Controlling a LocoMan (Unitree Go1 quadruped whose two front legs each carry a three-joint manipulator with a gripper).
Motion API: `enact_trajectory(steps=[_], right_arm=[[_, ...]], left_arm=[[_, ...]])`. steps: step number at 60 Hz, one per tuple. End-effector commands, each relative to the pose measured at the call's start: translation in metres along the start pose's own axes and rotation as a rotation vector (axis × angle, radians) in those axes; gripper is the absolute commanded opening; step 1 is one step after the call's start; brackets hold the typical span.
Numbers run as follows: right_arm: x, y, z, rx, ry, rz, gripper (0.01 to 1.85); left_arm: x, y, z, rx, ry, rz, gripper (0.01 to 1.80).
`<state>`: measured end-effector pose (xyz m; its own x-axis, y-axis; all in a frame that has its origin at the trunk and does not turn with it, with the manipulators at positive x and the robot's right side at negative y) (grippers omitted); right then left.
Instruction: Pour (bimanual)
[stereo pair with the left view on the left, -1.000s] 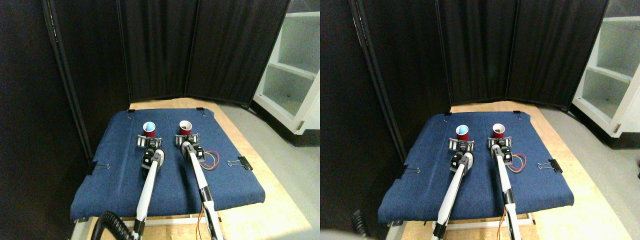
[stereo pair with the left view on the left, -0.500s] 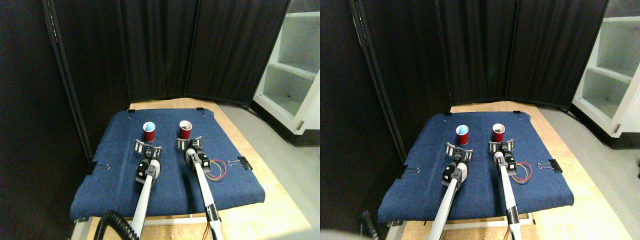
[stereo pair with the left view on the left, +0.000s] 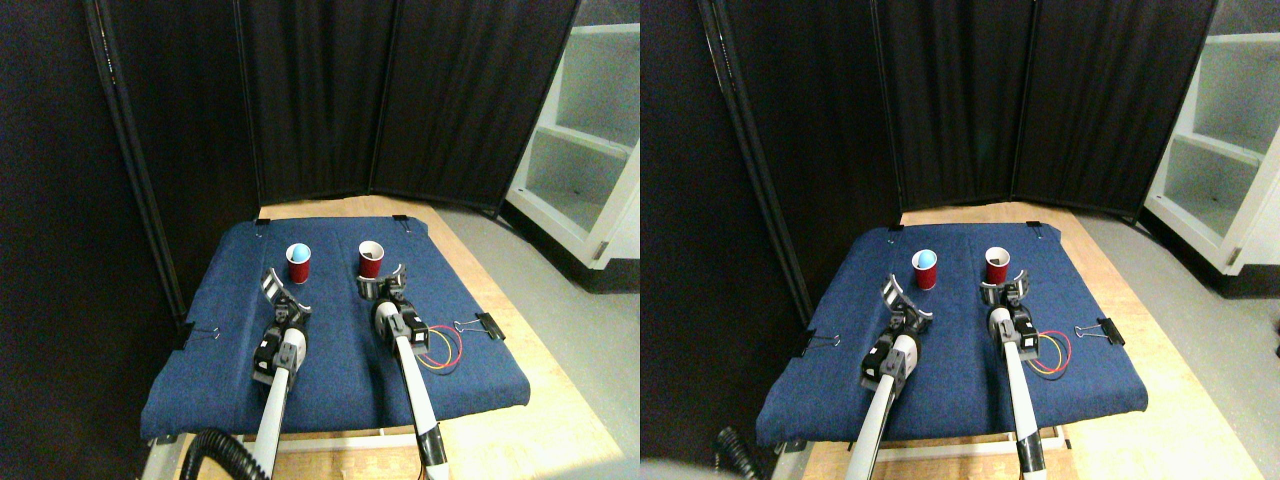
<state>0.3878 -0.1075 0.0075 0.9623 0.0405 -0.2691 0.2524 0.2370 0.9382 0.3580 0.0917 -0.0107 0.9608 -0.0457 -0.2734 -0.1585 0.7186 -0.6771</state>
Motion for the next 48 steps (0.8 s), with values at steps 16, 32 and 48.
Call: enact_trajectory(steps=[16,32,48], right_arm=[[-0.017,0.024,-0.005,-0.202,0.006,0.127,1.05],[-0.031,0.031,-0.007,-0.469,-0.006,0.209,0.92],[-0.041,0.035,-0.012,-0.669,0.003,0.29,0.94]], left_arm=[[-0.019,-0.018,0.014,0.331,-0.033,-0.128,1.06],[-0.034,-0.028,0.015,0.637,-0.036,-0.225,0.98],[-0.043,-0.034,0.02,0.893,-0.061,-0.445,0.98]])
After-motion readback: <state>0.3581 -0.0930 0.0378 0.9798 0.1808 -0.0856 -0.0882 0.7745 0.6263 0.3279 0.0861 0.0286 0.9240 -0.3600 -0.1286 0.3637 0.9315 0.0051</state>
